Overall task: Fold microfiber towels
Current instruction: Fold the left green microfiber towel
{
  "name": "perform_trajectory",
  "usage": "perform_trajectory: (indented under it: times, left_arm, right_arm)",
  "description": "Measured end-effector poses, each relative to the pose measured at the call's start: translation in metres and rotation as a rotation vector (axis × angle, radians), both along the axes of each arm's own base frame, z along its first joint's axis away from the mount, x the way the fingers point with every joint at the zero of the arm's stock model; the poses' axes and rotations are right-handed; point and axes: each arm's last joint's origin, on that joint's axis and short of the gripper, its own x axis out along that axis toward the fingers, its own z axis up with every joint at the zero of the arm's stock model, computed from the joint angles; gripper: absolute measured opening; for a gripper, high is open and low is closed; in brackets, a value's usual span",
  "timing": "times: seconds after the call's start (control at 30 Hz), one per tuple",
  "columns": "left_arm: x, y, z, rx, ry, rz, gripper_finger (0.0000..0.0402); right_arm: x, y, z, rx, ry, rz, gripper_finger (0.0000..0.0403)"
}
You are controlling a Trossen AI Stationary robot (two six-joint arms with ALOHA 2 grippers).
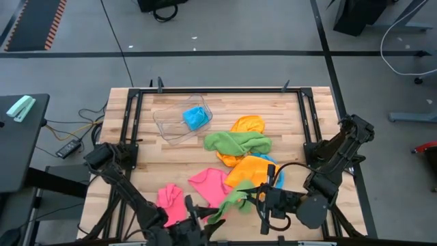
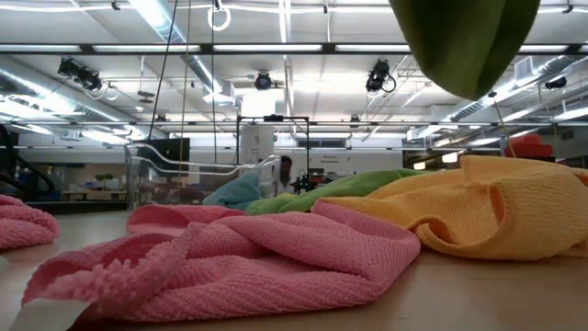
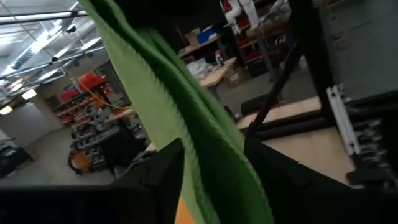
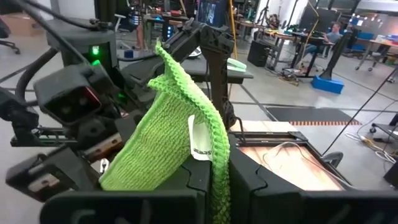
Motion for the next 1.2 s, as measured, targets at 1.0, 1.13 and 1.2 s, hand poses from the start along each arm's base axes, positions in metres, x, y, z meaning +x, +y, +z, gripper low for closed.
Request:
perform_trajectory:
  times: [1.0, 1.13, 1.2]
  left_arm:
    - [-0.032, -0.012, 0.009, 0.133, 0.077, 0.099, 0.0009]
    - [-0.032, -0.012, 0.007, 0.147, 0.091, 0.101, 0.0011]
    - [-0.032, -0.011, 0.003, 0.165, 0.109, 0.096, 0.0008]
  right_arm:
    - [0.009, -0.018, -0.053, 0.102, 0.324, 0.131, 0.0037]
    - [0.008, -0.018, -0.061, 0.109, 0.351, 0.130, 0.0037]
    - [0.008, -0.018, -0.061, 0.116, 0.350, 0.134, 0.0037]
